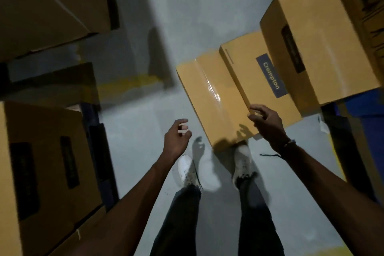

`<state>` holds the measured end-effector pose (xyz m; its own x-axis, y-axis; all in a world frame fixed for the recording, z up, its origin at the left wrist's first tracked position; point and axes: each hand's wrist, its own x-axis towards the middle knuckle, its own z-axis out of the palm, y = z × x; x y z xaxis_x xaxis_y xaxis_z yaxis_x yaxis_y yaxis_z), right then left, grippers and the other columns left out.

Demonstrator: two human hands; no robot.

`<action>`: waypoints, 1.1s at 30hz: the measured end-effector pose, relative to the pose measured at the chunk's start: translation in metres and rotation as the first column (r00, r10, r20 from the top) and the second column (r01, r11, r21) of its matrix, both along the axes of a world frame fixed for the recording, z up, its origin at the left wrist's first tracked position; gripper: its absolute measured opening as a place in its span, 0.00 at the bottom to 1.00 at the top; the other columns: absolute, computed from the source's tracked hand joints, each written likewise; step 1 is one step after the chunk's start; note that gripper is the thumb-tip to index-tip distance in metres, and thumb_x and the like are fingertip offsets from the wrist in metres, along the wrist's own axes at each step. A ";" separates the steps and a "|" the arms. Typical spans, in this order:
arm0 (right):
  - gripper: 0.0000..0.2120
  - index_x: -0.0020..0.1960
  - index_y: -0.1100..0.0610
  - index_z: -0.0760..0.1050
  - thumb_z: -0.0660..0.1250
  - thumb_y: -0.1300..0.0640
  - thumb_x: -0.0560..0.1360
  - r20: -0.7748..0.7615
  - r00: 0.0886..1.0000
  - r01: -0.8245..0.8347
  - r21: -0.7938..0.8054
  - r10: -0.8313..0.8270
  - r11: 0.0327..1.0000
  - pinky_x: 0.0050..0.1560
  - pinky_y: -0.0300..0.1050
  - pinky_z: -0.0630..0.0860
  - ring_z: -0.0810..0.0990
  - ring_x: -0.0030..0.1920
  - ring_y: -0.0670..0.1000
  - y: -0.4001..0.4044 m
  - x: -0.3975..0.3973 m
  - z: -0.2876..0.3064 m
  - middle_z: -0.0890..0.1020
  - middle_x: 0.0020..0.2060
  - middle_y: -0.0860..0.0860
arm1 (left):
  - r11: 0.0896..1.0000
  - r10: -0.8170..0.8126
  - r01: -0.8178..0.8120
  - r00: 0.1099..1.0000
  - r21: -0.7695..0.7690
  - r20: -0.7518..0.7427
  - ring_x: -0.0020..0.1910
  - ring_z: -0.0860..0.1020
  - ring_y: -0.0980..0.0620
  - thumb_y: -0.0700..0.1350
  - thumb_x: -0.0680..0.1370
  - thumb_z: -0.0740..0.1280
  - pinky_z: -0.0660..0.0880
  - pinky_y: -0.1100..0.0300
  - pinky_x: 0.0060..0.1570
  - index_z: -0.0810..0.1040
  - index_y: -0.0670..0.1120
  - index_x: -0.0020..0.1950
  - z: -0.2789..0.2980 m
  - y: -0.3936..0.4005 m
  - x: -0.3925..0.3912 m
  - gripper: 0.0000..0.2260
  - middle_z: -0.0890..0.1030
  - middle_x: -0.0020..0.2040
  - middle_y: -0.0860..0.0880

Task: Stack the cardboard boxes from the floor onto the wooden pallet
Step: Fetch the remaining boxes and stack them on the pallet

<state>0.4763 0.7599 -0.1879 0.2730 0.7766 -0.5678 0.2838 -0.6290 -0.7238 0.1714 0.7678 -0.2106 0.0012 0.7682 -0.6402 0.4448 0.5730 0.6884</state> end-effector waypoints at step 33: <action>0.47 0.83 0.54 0.55 0.77 0.45 0.74 0.182 0.909 -0.350 -0.157 0.375 0.923 0.74 0.53 0.67 0.69 0.74 0.55 0.135 0.046 -0.322 0.68 0.77 0.55 | 0.977 -0.114 0.119 0.993 0.176 -0.035 0.51 0.83 0.32 0.40 0.72 0.81 0.72 0.79 0.37 0.49 0.41 0.83 -0.327 0.092 0.051 0.50 0.77 0.65 0.27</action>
<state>0.5225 0.8951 -0.5102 0.1048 0.7749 -0.6233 0.6422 -0.5313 -0.5526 0.2222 0.8596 -0.5375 0.0831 0.8652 -0.4946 0.5196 0.3859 0.7623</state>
